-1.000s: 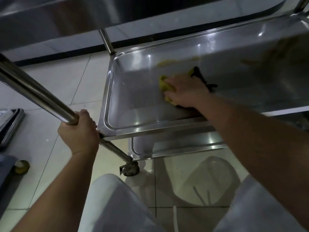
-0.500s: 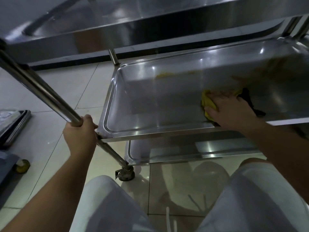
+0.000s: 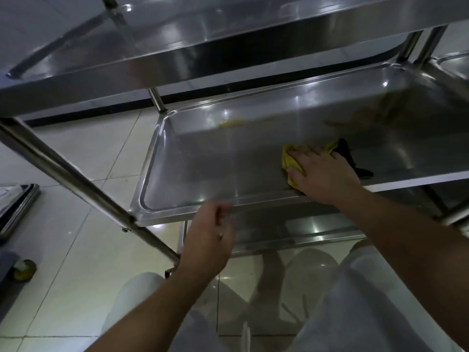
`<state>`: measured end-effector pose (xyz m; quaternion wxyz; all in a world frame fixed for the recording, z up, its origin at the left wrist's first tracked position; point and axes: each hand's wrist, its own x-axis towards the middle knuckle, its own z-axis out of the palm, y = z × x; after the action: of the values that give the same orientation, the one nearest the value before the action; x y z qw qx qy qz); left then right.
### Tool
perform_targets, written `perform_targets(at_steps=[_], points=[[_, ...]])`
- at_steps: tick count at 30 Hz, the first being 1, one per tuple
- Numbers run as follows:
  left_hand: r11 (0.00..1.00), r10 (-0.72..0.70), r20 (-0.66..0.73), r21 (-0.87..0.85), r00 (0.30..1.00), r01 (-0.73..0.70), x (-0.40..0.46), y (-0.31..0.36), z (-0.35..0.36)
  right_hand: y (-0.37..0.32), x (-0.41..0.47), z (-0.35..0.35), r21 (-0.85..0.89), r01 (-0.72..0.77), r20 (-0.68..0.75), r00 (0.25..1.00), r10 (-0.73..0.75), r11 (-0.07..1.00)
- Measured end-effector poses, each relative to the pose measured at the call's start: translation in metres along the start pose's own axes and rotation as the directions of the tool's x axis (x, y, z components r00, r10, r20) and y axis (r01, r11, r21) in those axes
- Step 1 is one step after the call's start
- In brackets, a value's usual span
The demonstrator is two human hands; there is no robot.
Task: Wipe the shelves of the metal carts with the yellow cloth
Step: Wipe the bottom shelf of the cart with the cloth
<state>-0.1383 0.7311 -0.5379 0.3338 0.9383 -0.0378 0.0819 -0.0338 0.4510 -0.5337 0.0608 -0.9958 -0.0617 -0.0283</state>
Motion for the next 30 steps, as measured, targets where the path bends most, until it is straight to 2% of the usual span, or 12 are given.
perform_targets(at_steps=[3, 6, 11, 16, 20, 25, 28, 30], points=[[0.992, 0.129, 0.081, 0.006, 0.988, -0.13, 0.038, 0.032, 0.027, 0.001, 0.0, -0.003, 0.021, -0.007, 0.018, 1.0, 0.006, 1.0], [0.977, 0.181, 0.071, 0.101, 0.981, -0.188, 0.074, 0.056, 0.054, 0.002, 0.0, -0.005, 0.025, 0.005, 0.042, 0.999, -0.006, 1.0], [0.965, 0.064, 0.131, 0.245, 0.989, -0.095, 0.119, 0.084, 0.089, 0.02, -0.001, -0.005, 0.022, 0.044, 0.063, 0.997, -0.045, 0.999], [0.924, 0.058, 0.197, 0.362, 0.979, -0.127, 0.123, 0.079, 0.109, 0.087, -0.012, -0.018, 0.01, 0.0, 0.083, 0.997, 0.0, 1.0], [0.897, 0.084, 0.19, 0.414, 0.978, -0.158, 0.124, 0.074, 0.109, 0.171, -0.025, -0.036, -0.027, -0.163, 0.067, 0.984, 0.164, 0.986], [0.879, 0.114, 0.177, 0.44, 0.978, -0.182, 0.12, 0.074, 0.111, 0.276, -0.024, -0.052, -0.039, -0.466, 0.035, 0.884, 0.467, 0.884], [0.875, 0.125, 0.172, 0.446, 0.977, -0.19, 0.121, 0.074, 0.111, 0.289, -0.008, -0.046, 0.032, -0.546, 0.018, 0.838, 0.545, 0.837], [0.87, 0.118, 0.179, 0.456, 0.977, -0.189, 0.12, 0.075, 0.112, 0.272, 0.01, -0.042, 0.07, -0.541, 0.007, 0.841, 0.541, 0.838]])
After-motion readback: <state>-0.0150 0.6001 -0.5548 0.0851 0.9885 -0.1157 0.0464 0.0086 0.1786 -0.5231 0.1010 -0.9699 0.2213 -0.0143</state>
